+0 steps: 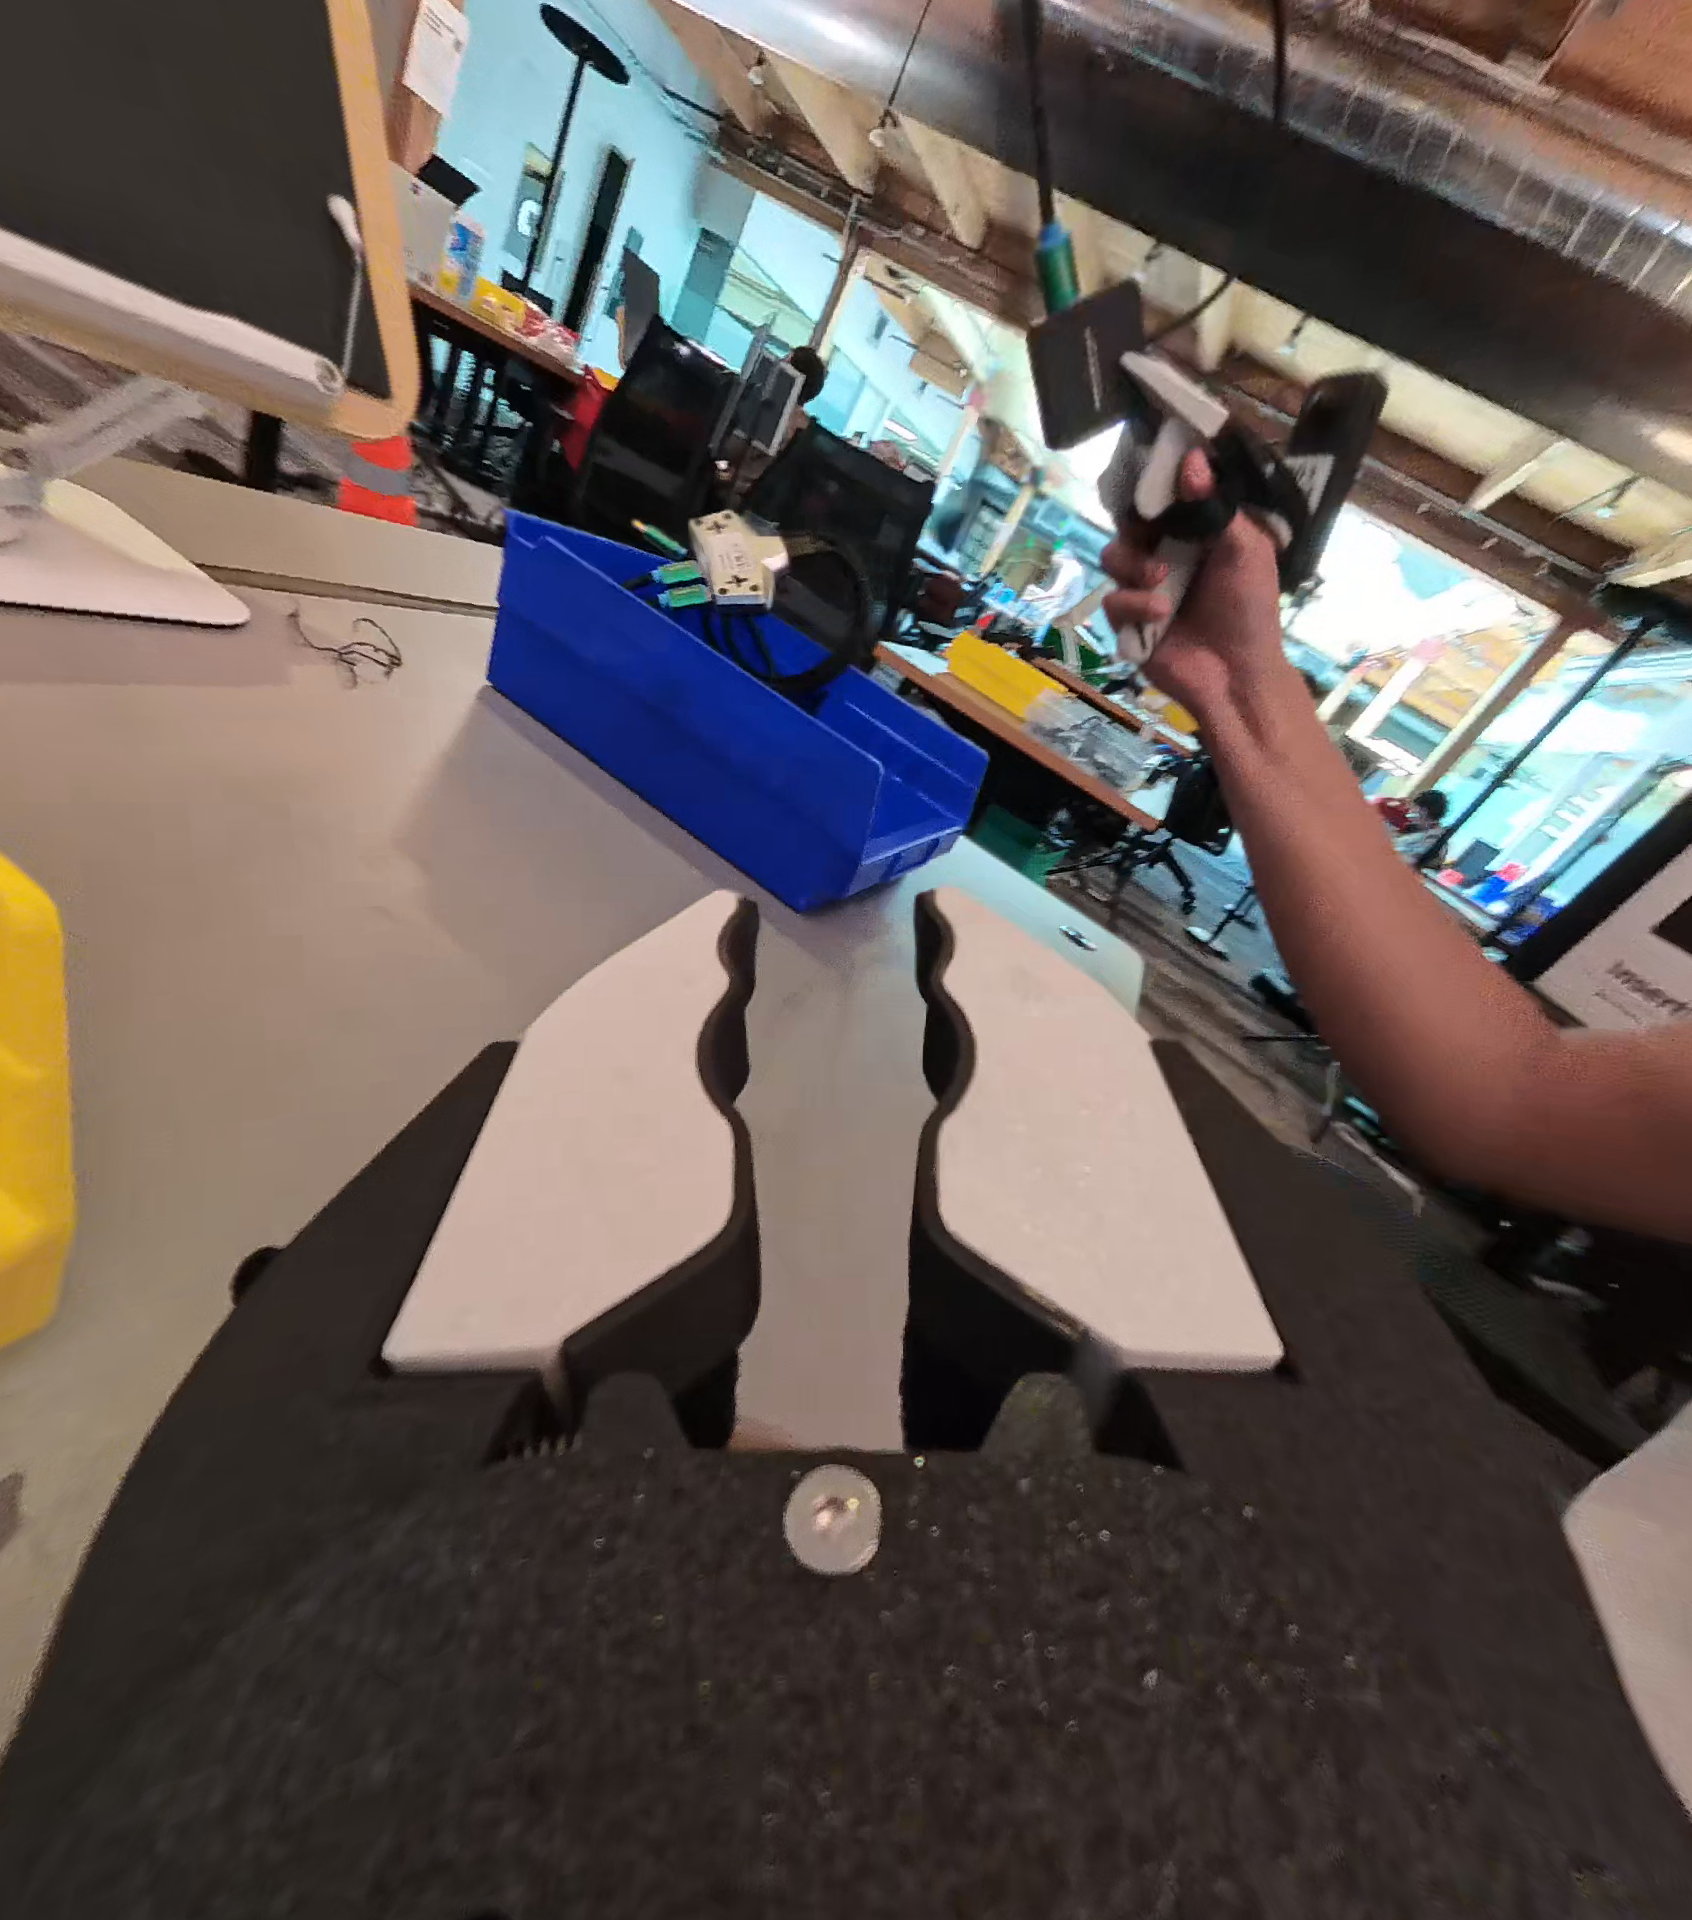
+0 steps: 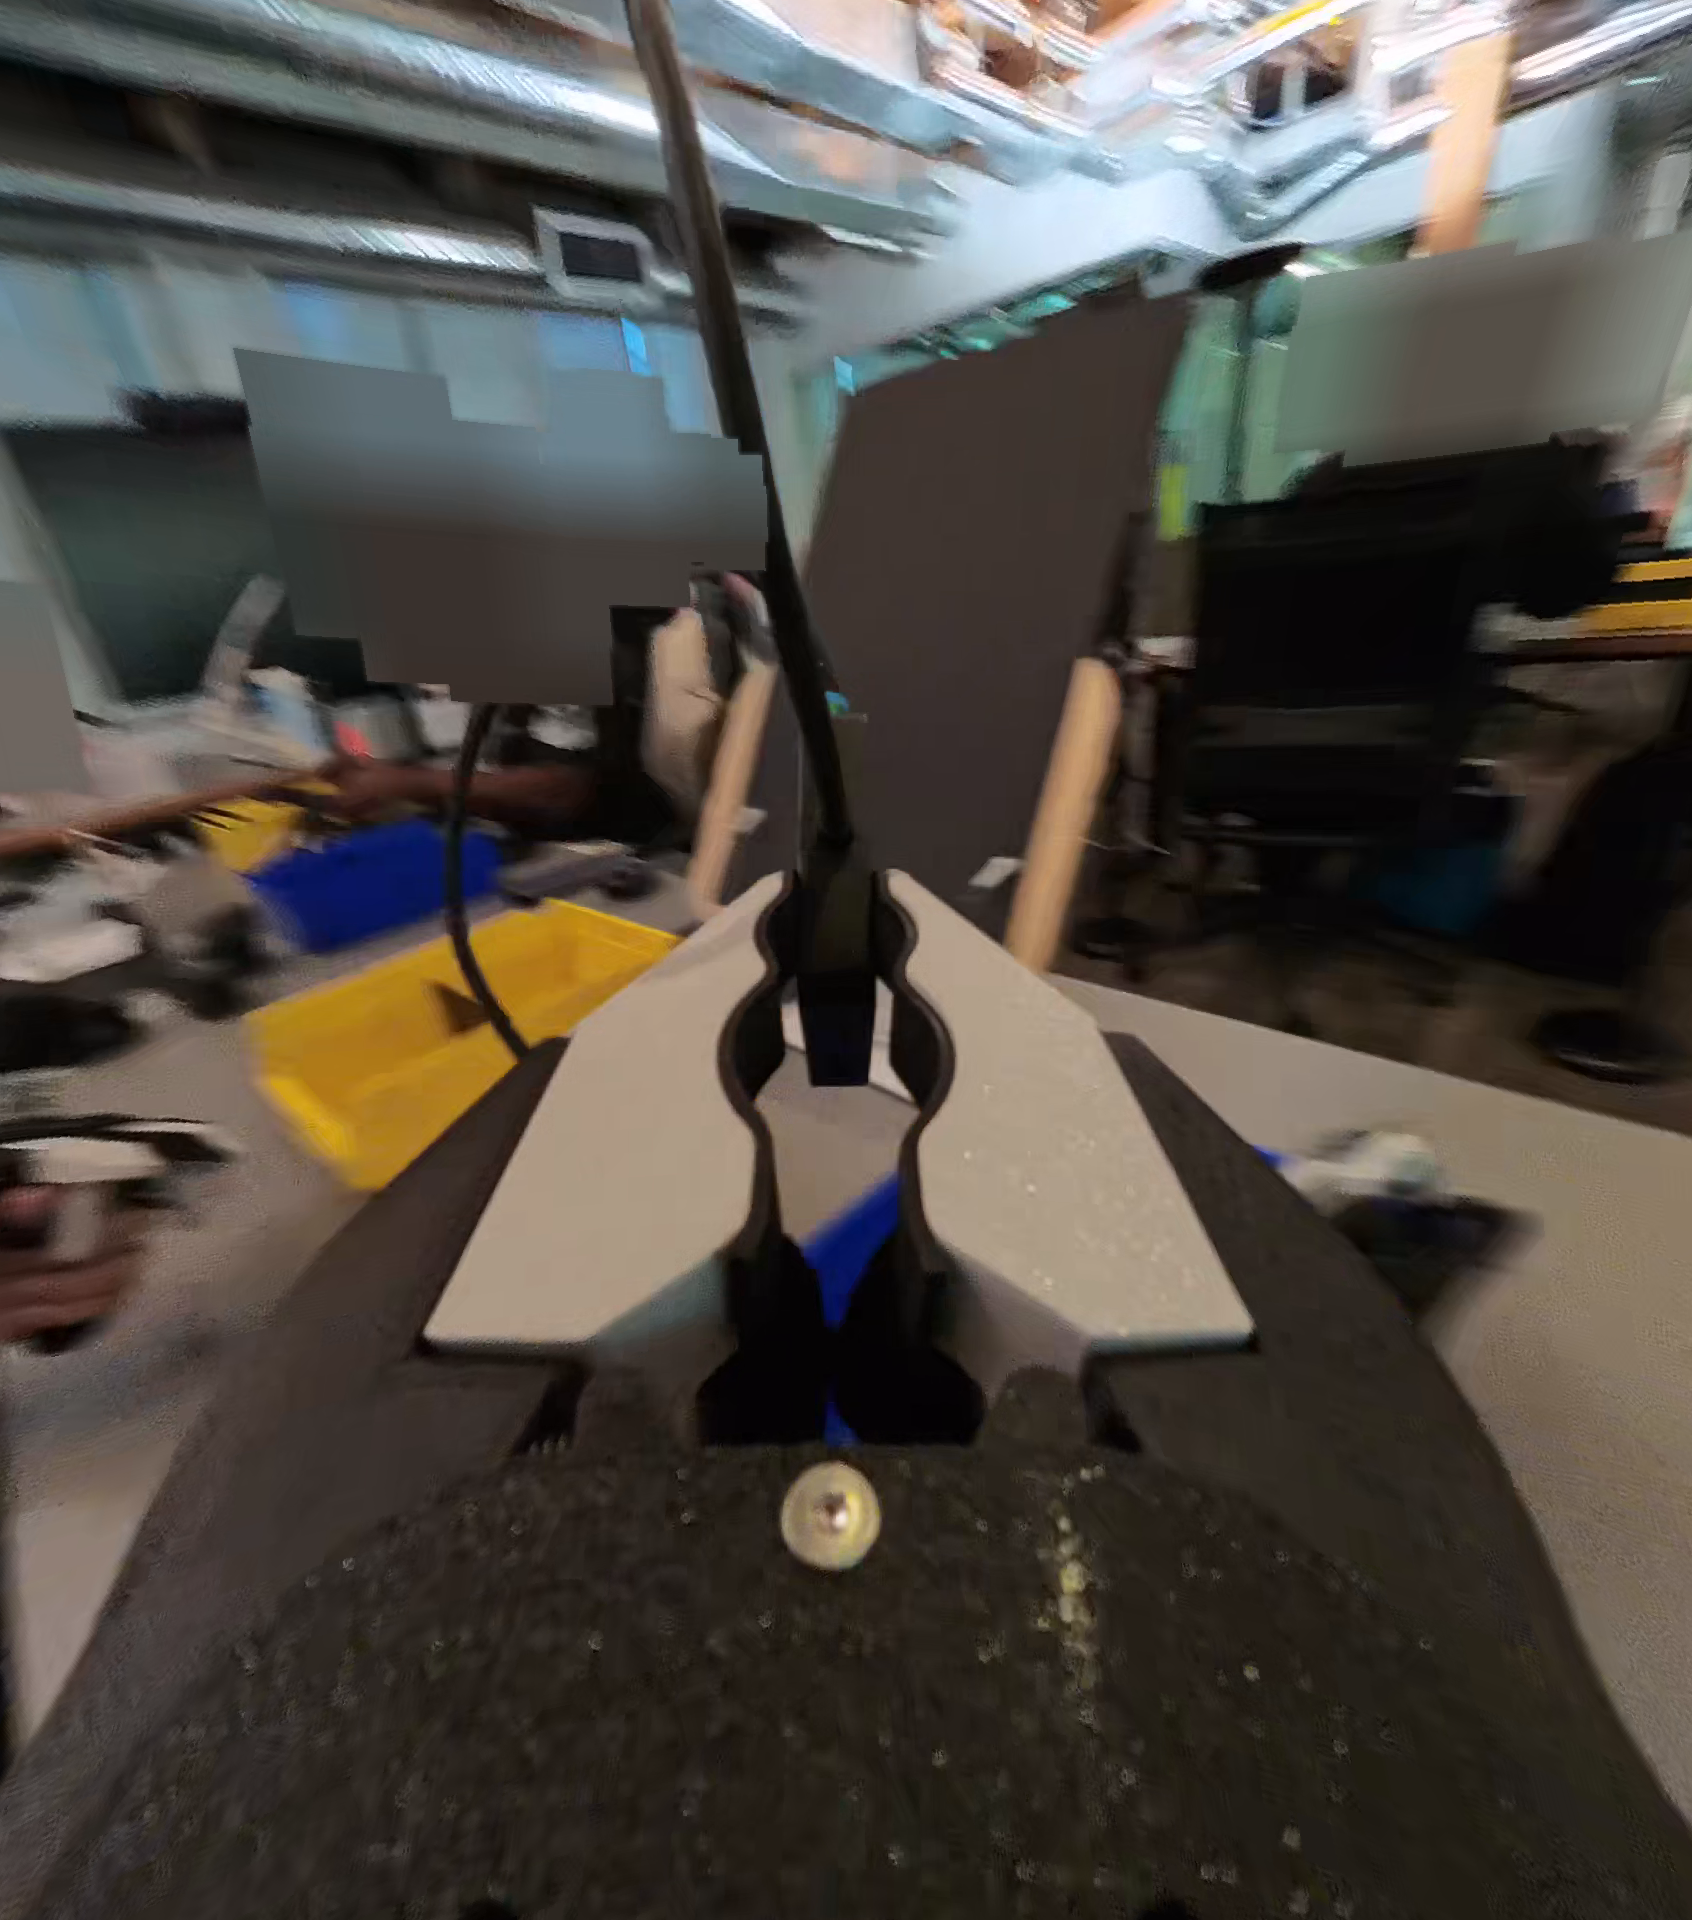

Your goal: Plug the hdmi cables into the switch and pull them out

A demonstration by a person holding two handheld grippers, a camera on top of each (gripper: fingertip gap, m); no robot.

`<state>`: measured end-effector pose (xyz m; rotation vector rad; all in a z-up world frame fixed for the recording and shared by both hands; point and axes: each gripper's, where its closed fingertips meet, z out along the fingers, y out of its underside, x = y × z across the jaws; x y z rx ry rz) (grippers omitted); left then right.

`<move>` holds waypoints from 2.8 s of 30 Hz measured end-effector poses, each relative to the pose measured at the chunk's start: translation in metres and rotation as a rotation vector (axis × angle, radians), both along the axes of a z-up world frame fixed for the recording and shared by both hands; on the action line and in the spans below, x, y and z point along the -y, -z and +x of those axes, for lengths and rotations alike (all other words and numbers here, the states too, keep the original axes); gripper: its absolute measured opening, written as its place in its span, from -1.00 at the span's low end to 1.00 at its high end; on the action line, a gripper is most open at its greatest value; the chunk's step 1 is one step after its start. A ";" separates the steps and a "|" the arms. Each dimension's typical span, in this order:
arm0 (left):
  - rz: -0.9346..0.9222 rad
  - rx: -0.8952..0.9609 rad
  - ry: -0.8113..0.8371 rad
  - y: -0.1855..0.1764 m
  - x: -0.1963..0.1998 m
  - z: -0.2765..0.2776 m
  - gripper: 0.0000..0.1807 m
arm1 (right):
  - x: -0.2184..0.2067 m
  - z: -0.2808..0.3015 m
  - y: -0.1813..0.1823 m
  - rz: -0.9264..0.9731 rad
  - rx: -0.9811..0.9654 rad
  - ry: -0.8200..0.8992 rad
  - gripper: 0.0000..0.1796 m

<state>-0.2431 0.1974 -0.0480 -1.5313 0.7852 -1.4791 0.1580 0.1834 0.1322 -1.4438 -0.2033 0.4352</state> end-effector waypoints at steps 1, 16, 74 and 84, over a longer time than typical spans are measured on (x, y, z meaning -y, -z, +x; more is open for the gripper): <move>0.009 -0.005 -0.017 -0.002 0.003 -0.001 -0.68 | -0.006 0.027 -0.005 -0.024 0.055 0.064 -0.86; 0.169 -0.290 0.010 0.043 0.024 0.001 -0.70 | -0.126 0.051 0.170 -0.884 0.840 -0.008 -0.84; 0.232 -0.681 -0.798 0.076 -0.063 -0.123 -0.26 | -0.020 -0.143 0.222 -0.233 0.269 0.316 -0.09; 0.186 -0.538 -0.304 0.079 0.013 0.014 -0.12 | 0.021 -0.197 0.193 -0.263 0.079 0.094 -0.26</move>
